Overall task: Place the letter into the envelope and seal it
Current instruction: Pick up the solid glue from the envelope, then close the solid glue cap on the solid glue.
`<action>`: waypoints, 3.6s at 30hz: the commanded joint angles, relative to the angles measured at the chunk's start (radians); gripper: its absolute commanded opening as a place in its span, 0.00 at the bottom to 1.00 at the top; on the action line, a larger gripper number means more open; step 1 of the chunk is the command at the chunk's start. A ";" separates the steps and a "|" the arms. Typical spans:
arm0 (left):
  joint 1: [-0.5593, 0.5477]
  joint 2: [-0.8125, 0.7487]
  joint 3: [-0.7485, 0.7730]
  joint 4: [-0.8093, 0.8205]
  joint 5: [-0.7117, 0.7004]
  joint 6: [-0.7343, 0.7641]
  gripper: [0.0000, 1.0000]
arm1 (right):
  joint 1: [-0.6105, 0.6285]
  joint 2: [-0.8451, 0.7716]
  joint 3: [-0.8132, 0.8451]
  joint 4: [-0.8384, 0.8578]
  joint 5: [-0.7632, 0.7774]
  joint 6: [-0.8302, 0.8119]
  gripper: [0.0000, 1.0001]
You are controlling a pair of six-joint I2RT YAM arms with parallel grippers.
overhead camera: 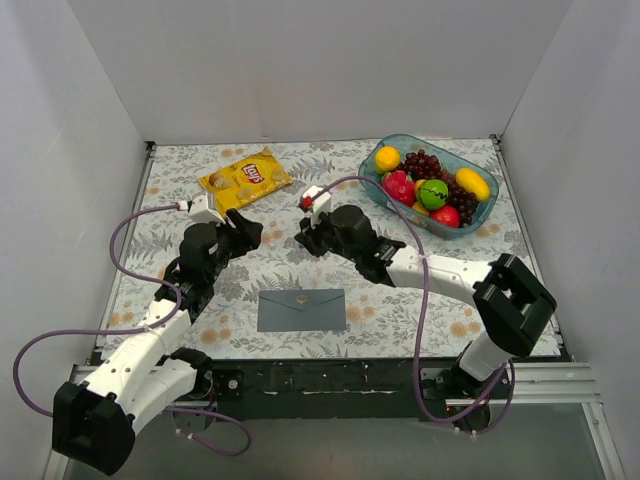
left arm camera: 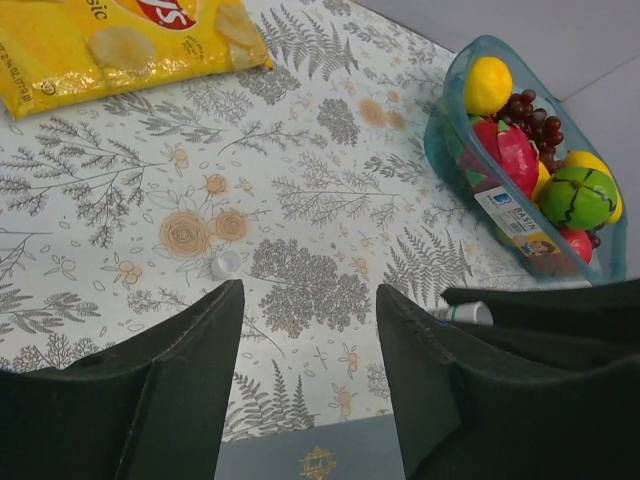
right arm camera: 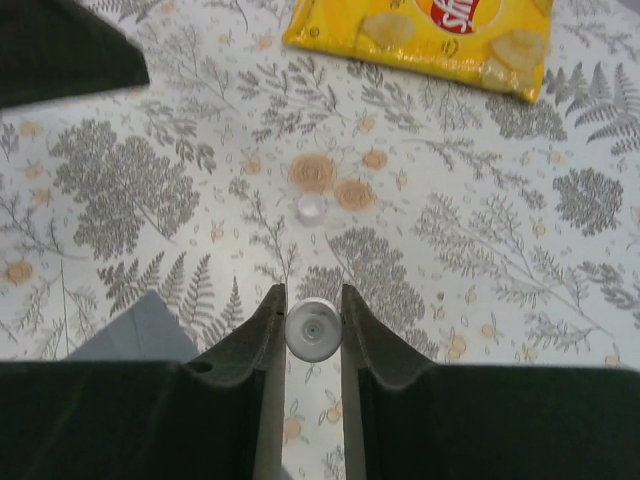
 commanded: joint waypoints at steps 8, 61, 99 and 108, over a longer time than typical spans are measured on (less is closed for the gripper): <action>0.009 0.030 0.014 -0.056 -0.033 -0.030 0.78 | -0.057 0.346 0.488 -0.152 -0.173 -0.011 0.01; 0.044 -0.050 -0.040 -0.056 -0.214 -0.095 0.97 | -0.079 0.589 0.723 -0.238 -0.264 -0.016 0.01; 0.042 -0.048 -0.043 -0.060 -0.217 -0.095 0.98 | -0.079 0.616 0.720 -0.226 -0.292 -0.005 0.01; 0.042 -0.048 -0.043 -0.060 -0.220 -0.096 0.98 | -0.080 0.625 0.725 -0.225 -0.290 -0.005 0.01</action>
